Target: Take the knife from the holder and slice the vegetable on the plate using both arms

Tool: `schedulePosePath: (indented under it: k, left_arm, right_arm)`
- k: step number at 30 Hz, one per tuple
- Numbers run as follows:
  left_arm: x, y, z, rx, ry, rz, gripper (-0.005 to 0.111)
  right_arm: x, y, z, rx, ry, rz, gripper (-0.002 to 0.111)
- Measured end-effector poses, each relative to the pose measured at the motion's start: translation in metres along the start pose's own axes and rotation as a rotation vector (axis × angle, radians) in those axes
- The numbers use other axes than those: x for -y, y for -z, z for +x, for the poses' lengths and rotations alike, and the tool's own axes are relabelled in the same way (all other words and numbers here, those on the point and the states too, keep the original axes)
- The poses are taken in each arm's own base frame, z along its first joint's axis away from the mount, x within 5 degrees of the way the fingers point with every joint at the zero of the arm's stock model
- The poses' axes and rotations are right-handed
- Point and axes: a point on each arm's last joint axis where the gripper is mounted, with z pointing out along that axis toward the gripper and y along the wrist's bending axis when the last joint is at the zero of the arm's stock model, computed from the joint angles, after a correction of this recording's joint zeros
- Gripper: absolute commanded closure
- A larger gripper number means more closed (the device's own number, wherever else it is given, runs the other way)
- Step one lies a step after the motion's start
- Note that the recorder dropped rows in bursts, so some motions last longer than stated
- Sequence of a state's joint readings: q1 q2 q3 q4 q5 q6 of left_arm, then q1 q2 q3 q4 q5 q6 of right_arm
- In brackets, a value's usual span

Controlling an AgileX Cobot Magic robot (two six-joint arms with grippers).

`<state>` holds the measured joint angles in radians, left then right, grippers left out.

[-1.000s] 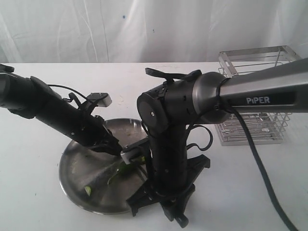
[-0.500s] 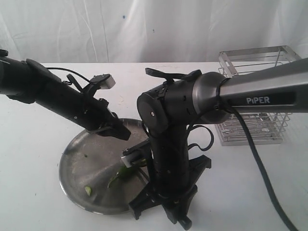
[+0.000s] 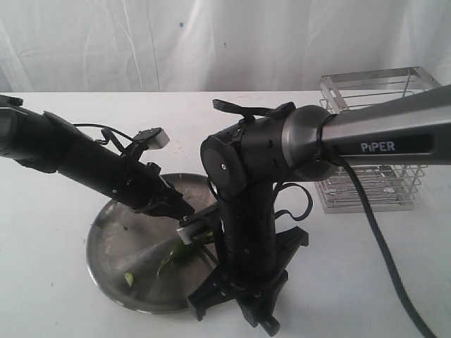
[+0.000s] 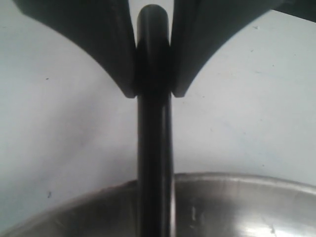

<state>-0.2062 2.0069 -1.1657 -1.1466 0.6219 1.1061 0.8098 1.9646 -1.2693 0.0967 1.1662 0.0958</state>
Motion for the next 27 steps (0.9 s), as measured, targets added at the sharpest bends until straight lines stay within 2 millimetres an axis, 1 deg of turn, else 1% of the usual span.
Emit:
schedulePosePath:
  k: [5,9,14,19,27]
  left_arm:
    - [0.002,0.000,-0.004,0.039,-0.028,0.021,0.107]
    - [0.000,-0.002,-0.003,0.038,-0.039,0.016,0.107]
    - [-0.008,-0.012,0.010,0.002,0.000,0.024,0.107]
    - [-0.011,-0.017,0.015,-0.001,0.013,0.038,0.107]
    - [-0.010,-0.018,0.016,-0.005,0.016,0.046,0.107]
  right_arm:
    - [0.000,0.000,0.000,0.000,0.002,0.000,0.108]
    - [0.000,0.000,0.000,0.000,0.001,-0.002,0.108]
    - [0.000,0.000,-0.001,0.007,0.001,-0.003,0.108]
    - [0.001,0.000,-0.001,0.008,0.005,0.007,0.108]
    - [0.014,0.001,-0.001,0.010,0.047,0.141,0.108]
